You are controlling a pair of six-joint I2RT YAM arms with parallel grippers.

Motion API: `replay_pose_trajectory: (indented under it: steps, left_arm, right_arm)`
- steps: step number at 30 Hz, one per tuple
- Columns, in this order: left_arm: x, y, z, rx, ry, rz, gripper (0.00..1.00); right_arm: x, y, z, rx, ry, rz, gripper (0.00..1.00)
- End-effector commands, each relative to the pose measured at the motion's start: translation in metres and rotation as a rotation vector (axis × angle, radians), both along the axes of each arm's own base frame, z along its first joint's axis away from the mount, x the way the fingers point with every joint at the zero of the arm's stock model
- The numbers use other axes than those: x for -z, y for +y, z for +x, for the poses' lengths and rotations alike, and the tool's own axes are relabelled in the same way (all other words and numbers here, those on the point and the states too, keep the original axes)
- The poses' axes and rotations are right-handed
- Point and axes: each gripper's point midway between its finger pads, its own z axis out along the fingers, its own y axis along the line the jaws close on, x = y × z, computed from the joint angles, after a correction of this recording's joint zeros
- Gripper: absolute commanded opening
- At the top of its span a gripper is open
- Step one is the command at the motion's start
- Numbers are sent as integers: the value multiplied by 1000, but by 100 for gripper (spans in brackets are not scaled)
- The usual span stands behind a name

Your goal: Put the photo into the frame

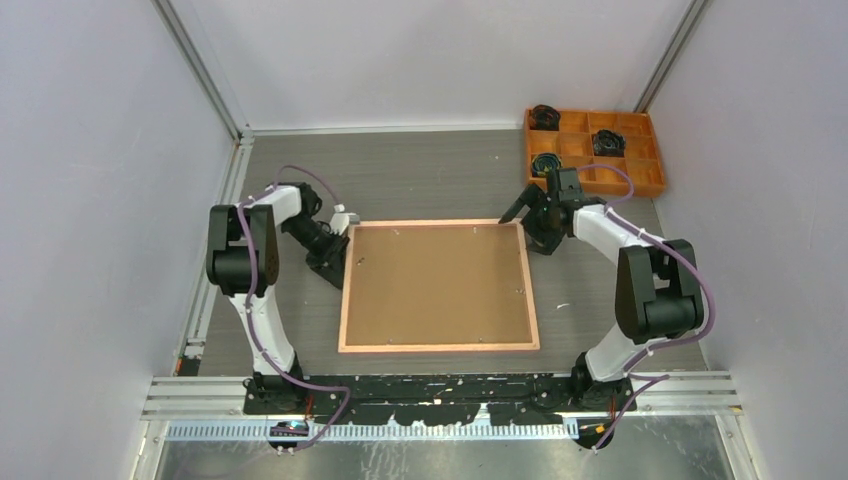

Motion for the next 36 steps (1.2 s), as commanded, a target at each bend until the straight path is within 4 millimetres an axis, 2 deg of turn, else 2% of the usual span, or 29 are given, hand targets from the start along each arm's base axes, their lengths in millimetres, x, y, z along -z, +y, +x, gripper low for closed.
replay_pose_trajectory:
  steps: [1, 6, 9, 12, 13, 18, 21, 23, 26, 29, 36]
  left_arm:
    - [-29, -6, 20, -94, -60, -140, 23]
    - [-37, -7, 25, -160, -55, -191, 30]
    - [-33, -11, 22, -181, -26, -211, 31]
    - [-26, -13, 22, -188, -9, -211, 30]
    - [-23, -13, 22, -191, -5, -209, 29]
    - [-13, -14, 23, -208, 19, -207, 22]
    - [-7, -14, 23, -214, 26, -200, 16]
    - [-5, -14, 23, -218, 31, -194, 14]
    - [-1, -12, 21, -220, 41, -180, 11]
    - [2, -10, 19, -218, 46, -163, 10]
    - [4, -8, 17, -213, 35, -151, 7]
  right_arm:
    - [-55, -5, 23, 40, -170, -55, 100]
    - [-68, 1, 21, 42, -200, -63, 99]
    - [-77, 26, 20, -3, -227, -29, 98]
    - [-85, 74, 18, -93, -267, 40, 97]
    - [-89, 102, 15, -147, -282, 77, 96]
    - [-82, 203, 2, -306, -260, 211, 93]
    - [-76, 247, -2, -366, -241, 266, 90]
    - [-67, 268, -3, -397, -231, 273, 88]
    - [-61, 290, -6, -436, -221, 283, 86]
    - [-51, 304, -9, -453, -203, 283, 86]
    - [-30, 319, -11, -474, -179, 242, 86]
